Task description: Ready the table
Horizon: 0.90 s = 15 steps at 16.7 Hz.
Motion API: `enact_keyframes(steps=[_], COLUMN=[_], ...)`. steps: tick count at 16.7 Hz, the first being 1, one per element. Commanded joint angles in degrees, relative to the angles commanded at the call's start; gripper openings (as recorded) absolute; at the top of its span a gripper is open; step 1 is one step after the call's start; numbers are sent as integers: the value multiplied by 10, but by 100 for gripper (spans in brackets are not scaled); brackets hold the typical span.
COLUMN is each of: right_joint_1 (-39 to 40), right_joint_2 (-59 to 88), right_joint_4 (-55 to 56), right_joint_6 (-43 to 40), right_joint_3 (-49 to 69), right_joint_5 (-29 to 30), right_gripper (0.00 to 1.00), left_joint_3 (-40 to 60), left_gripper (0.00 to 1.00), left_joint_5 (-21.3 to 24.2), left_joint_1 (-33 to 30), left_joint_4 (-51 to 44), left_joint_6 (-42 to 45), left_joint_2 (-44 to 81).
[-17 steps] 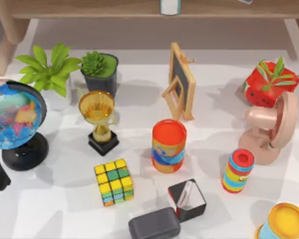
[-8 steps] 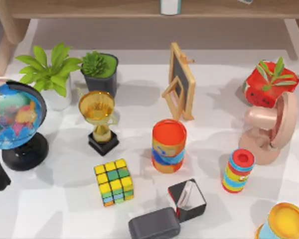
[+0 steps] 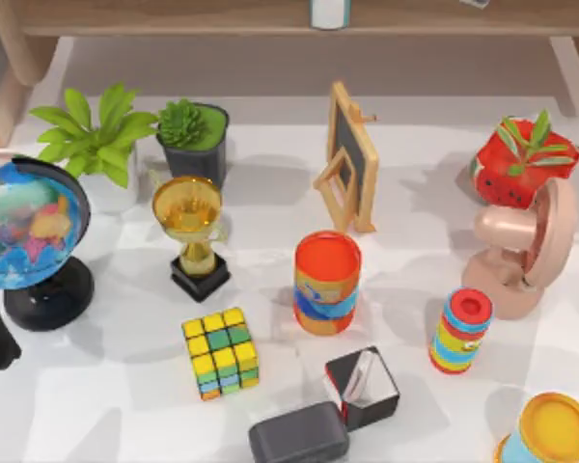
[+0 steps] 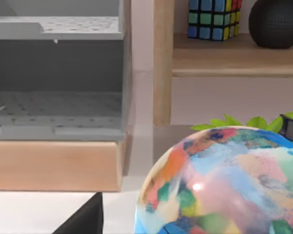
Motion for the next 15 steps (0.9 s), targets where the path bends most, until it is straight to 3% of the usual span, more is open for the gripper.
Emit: enact_keyframes(steps=[10, 15], right_joint_1=[13, 13], right_joint_2=[57, 59], right_joint_4=[107, 110], right_joint_6=[14, 14], right_joint_3=[-49, -50], right_joint_5=[4, 4], right_gripper=[100, 100], left_joint_3=[0, 0], left_gripper=[100, 100], left_joint_5=[0, 0], left_joint_1=[0, 0], left_joint_4=[0, 0], left_joint_6=[0, 0], left_joint_2=[0, 0])
